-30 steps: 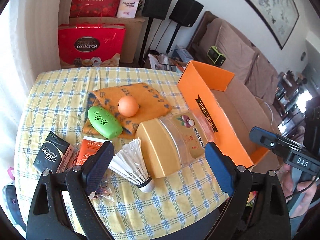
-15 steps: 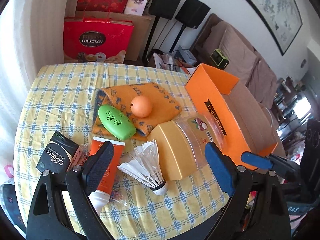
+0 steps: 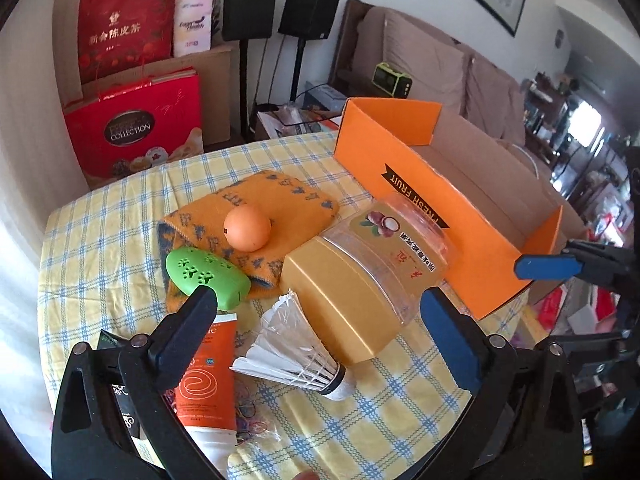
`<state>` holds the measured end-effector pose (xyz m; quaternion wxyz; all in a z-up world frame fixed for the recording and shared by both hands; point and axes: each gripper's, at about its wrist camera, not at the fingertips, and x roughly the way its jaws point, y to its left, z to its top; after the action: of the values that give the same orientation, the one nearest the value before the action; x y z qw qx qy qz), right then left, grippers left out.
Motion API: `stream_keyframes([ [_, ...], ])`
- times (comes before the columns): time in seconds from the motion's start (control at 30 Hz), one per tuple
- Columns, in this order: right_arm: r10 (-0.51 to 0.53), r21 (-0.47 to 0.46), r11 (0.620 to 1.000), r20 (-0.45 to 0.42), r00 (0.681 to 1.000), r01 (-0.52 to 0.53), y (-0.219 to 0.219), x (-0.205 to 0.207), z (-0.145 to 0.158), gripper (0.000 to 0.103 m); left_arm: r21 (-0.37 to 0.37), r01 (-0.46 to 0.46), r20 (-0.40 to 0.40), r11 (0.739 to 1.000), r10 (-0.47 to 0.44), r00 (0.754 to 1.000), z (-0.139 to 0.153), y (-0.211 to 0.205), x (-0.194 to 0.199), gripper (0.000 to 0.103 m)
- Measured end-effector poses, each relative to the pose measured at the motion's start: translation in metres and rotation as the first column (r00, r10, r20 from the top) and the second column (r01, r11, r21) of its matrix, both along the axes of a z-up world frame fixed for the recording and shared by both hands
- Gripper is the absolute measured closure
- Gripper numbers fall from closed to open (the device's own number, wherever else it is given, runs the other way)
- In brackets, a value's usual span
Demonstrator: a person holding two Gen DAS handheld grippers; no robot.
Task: Organize objects
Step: 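Move the right tool back to the clear plastic box with yellow lid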
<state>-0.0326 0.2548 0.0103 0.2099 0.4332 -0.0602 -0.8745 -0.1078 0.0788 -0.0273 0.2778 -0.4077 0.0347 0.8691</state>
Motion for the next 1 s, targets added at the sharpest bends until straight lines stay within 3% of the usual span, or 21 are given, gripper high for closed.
stream_keyframes([
  [0.2, -0.010, 0.001, 1.000, -0.027, 1.000, 0.010, 0.010, 0.006, 0.012, 0.012, -0.064, 0.149, -0.084, 0.987, -0.154, 0.984, 0.008, 0.014, 0.006, 0.001],
  [0.43, -0.044, -0.015, 0.999, -0.027, 0.999, 0.044, 0.024, 0.009, 0.014, 0.012, -0.136, 0.355, -0.074, 0.925, -0.367, 0.927, 0.004, 0.035, 0.005, 0.001],
  [0.53, -0.051, -0.019, 0.999, -0.024, 0.998, 0.051, 0.028, 0.010, 0.013, 0.012, -0.176, 0.387, -0.047, 0.905, -0.400, 0.915, -0.004, 0.041, -0.001, 0.001],
  [0.83, -0.057, -0.019, 0.998, -0.024, 0.998, 0.056, 0.028, 0.010, 0.010, 0.012, -0.177, 0.457, 0.002, 0.872, -0.464, 0.886, -0.015, 0.045, -0.012, 0.001],
  [1.0, -0.055, -0.023, 0.998, -0.022, 0.998, 0.055, 0.028, 0.010, 0.009, 0.012, -0.244, 0.473, 0.002, 0.847, -0.487, 0.873, -0.022, 0.055, -0.011, 0.001],
])
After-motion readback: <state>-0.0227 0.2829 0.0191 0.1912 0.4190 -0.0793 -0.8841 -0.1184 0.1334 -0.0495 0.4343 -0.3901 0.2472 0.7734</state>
